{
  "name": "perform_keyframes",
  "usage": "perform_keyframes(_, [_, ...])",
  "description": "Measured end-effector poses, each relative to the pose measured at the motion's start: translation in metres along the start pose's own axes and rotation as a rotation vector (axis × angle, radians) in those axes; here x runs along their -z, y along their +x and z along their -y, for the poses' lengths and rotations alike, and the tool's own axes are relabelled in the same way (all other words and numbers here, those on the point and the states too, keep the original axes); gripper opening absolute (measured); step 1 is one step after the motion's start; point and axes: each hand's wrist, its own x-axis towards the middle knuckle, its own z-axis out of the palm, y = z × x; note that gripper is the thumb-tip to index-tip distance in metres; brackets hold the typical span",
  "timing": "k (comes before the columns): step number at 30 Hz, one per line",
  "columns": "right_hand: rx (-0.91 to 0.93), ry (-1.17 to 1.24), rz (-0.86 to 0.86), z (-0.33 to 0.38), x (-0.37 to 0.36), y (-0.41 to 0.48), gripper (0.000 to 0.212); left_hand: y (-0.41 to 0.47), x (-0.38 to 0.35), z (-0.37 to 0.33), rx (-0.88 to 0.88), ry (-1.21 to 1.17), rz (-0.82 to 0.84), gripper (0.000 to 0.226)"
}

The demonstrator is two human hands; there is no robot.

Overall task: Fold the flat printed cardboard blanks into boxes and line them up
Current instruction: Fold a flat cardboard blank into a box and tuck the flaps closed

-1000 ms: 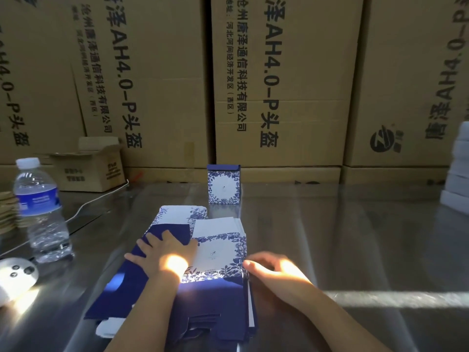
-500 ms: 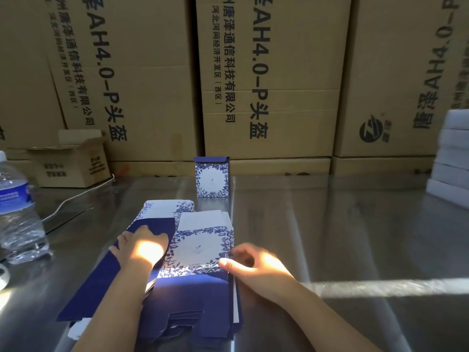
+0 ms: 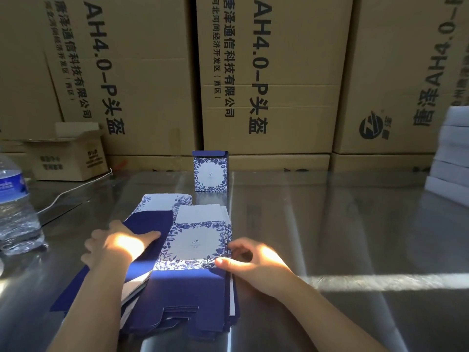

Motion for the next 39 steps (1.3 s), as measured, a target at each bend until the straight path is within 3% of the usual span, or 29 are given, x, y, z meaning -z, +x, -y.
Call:
perform_keyframes(4, [0.001, -0.019, 0.003, -0.002, 0.001, 0.0, 0.068, 0.01, 0.002, 0.007, 0.012, -0.112, -0.012, 0.074])
perform_keyframes(8, [0.052, -0.124, -0.01, 0.001, 0.0, -0.002, 0.041, 0.017, 0.002, 0.01, -0.012, -0.101, -0.028, 0.063])
perform_keyframes(13, [0.051, -0.182, -0.028, 0.006, -0.001, -0.005, 0.041, 0.026, 0.0, 0.013, -0.035, -0.078, -0.016, 0.054])
perform_keyframes(19, [0.073, -0.269, -0.198, 0.011, -0.002, -0.009, 0.038, 0.03, 0.0, 0.015, -0.004, -0.439, 0.055, 0.04])
perform_keyframes(24, [0.189, -0.425, -0.221, 0.014, 0.001, -0.015, 0.04, 0.035, 0.001, 0.015, 0.05, -0.598, 0.051, 0.03])
perform_keyframes(27, [0.212, -0.453, -0.214, 0.015, 0.0, -0.016, 0.038, 0.034, 0.004, 0.014, 0.055, -0.665, 0.027, 0.033])
perform_keyframes(35, [0.242, -0.427, -0.217, 0.015, -0.003, -0.018, 0.039, 0.025, 0.01, 0.019, -0.022, -0.517, -0.078, 0.045])
perform_keyframes(39, [0.208, -0.388, -0.201, 0.015, -0.003, -0.016, 0.039, 0.022, 0.014, 0.018, -0.026, -0.619, -0.138, 0.044])
